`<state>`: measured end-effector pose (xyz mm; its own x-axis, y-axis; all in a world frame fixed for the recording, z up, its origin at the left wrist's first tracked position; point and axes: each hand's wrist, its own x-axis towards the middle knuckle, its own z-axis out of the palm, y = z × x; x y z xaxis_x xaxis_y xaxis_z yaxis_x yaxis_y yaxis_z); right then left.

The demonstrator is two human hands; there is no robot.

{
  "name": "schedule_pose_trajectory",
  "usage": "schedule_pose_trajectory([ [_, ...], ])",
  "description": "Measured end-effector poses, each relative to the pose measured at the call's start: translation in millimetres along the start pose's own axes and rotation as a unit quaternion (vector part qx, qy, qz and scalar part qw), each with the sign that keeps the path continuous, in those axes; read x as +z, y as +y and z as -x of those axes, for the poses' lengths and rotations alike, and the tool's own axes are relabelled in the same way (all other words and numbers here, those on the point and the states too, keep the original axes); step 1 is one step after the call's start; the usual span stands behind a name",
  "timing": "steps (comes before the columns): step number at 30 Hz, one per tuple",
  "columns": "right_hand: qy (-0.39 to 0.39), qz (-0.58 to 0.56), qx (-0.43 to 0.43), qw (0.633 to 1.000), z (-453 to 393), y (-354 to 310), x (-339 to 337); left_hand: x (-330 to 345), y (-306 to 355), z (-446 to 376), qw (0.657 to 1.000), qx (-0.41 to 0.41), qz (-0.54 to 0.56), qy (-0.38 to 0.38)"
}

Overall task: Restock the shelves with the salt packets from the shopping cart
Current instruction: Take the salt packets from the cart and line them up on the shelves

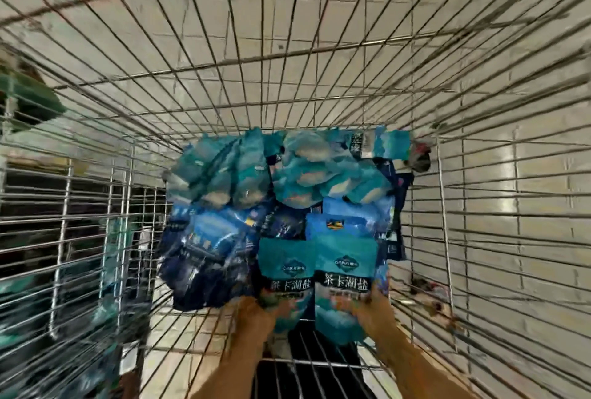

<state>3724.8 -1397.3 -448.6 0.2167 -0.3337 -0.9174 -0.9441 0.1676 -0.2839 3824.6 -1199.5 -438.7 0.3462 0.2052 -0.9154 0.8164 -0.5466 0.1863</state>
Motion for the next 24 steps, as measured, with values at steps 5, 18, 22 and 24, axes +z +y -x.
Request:
schedule_pose_trajectory([
  [5,-0.003,-0.106,-0.015,0.994,17.8,-13.9,-2.5,-2.0,4.9,15.9,0.998,0.05,0.01,-0.025],
  [18,-0.108,-0.048,-0.089,0.989,164.4,-134.8,-57.8,-130.2,89.4,151.5,0.975,0.18,-0.025,-0.128],
  [22,-0.099,-0.035,-0.188,0.977,243.4,-190.0,-59.3,-196.3,102.2,223.4,0.961,0.243,0.062,-0.113],
  [24,-0.103,-0.038,-0.236,0.966,287.9,-214.1,-51.4,-232.6,97.5,261.0,0.949,0.277,0.126,-0.083],
])
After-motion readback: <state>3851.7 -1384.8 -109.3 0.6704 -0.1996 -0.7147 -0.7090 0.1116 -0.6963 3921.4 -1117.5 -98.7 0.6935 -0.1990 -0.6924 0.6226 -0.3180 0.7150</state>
